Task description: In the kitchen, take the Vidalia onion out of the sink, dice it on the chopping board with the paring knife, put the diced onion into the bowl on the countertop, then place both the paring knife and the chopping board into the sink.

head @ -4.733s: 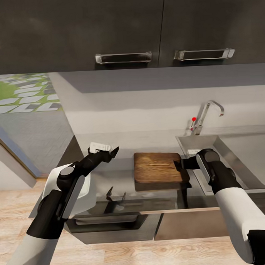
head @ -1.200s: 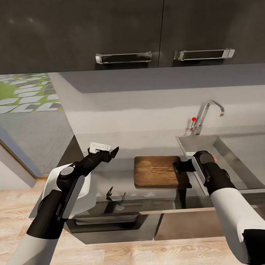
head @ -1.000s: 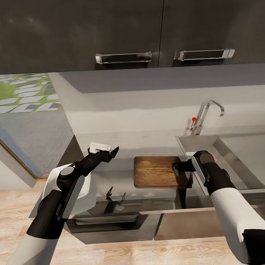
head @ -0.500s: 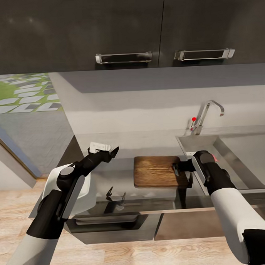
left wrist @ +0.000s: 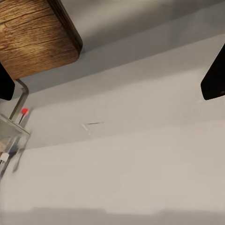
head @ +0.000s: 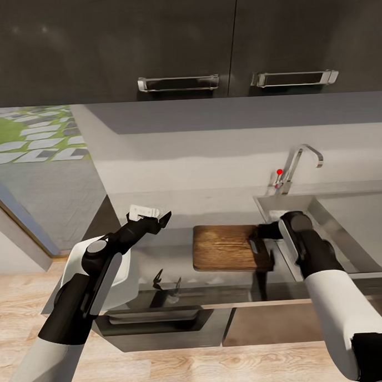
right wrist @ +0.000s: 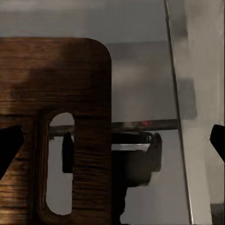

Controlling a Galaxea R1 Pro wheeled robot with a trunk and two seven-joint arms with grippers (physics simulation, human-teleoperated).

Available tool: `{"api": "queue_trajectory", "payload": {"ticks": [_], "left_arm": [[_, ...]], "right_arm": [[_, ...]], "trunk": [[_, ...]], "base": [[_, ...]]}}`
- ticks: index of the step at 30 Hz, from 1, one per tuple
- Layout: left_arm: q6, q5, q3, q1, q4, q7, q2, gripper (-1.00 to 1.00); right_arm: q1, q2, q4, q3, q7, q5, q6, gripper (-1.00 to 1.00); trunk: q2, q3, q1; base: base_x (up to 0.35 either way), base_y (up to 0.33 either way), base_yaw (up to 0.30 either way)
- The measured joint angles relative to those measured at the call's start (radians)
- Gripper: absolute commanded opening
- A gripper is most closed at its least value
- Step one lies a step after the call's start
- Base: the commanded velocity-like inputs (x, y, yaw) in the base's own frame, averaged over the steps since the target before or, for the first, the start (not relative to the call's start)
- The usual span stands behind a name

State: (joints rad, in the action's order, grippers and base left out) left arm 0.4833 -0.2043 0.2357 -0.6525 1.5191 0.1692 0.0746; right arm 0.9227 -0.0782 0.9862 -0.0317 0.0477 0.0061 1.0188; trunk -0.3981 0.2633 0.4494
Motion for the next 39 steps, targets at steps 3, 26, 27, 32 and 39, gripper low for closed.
{"api": "queue_trajectory", "payload": {"ticks": [3,26,27,32,39], "left_arm": [[0.0,0.0,0.0,0.0,-0.001,0.0,0.0,1.0],[0.0,0.0,0.001,0.0,0.002,0.0,-0.041,1.0],[0.0,0.0,0.001,0.0,0.003,0.0,-0.048,1.0],[0.009,0.0,0.0,0.0,-0.001,-0.005,-0.093,1.0],[0.129,-0.002,-0.005,0.0,-0.002,-0.004,-0.114,1.0]], "right_arm": [[0.0,0.0,0.054,0.0,0.001,0.0,0.001,1.0],[-0.001,-0.044,0.238,-0.039,0.097,0.001,-0.005,1.0],[-0.002,-0.052,0.239,-0.04,0.115,0.001,-0.006,1.0],[-0.008,-0.122,0.241,-0.046,0.29,0.003,-0.011,1.0],[-0.014,-0.165,0.242,-0.047,0.415,0.006,-0.013,1.0]], "trunk": [[0.0,0.0,0.0],[0.0,0.0,0.0],[0.0,0.0,0.0],[0.0,0.0,0.0],[0.0,0.0,0.0]], "base": [[0.0,0.0,0.0],[0.0,0.0,0.0],[0.0,0.0,0.0],[0.0,0.0,0.0],[0.0,0.0,0.0]]}}
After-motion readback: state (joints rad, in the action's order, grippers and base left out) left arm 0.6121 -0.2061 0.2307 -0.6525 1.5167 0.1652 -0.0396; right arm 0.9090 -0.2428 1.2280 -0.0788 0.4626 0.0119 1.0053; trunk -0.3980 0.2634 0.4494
